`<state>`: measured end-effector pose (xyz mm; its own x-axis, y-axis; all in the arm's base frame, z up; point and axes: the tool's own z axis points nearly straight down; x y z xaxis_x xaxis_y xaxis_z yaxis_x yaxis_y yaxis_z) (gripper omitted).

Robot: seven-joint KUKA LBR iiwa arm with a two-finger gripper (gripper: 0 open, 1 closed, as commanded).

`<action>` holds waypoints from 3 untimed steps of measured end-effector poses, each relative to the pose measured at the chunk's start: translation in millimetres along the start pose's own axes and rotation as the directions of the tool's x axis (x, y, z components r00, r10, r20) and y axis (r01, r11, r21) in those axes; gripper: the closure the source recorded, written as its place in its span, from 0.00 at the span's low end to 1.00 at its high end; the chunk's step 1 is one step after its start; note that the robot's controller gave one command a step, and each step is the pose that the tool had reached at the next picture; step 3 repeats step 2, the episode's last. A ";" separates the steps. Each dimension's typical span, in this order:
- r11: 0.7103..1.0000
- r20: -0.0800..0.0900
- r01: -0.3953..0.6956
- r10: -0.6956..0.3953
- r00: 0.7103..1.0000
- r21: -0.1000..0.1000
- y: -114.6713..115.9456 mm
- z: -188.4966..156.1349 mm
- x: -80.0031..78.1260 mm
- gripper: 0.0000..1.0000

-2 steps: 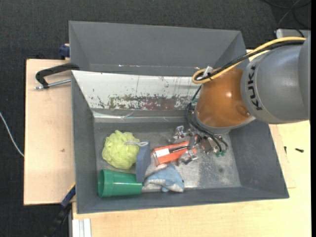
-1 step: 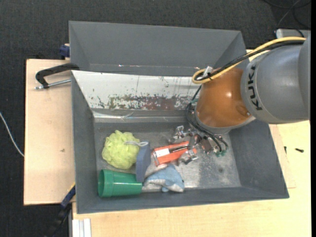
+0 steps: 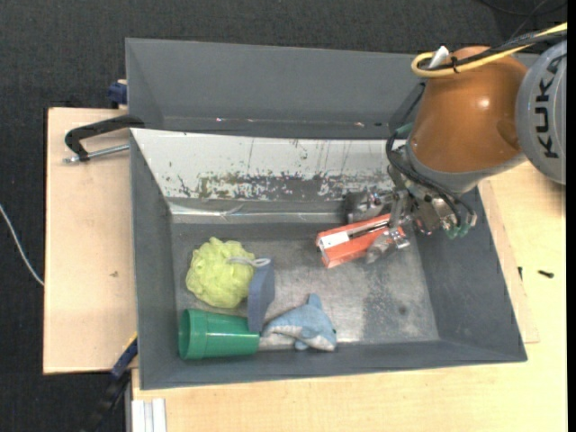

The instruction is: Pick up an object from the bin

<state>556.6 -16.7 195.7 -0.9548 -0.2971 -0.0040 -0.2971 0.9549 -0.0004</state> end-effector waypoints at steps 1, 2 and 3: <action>1.000 -0.001 0.000 0.000 1.000 0.000 0.1 0.2 0.1 1.00; 0.995 -0.005 0.102 -0.102 0.995 -0.002 1.9 -10.9 -1.5 1.00; 0.995 -0.005 0.102 -0.102 0.995 -0.002 1.9 -10.9 -1.5 1.00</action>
Offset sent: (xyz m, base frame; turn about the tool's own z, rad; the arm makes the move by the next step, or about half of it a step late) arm 0.0084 0.0066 0.0586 -0.4338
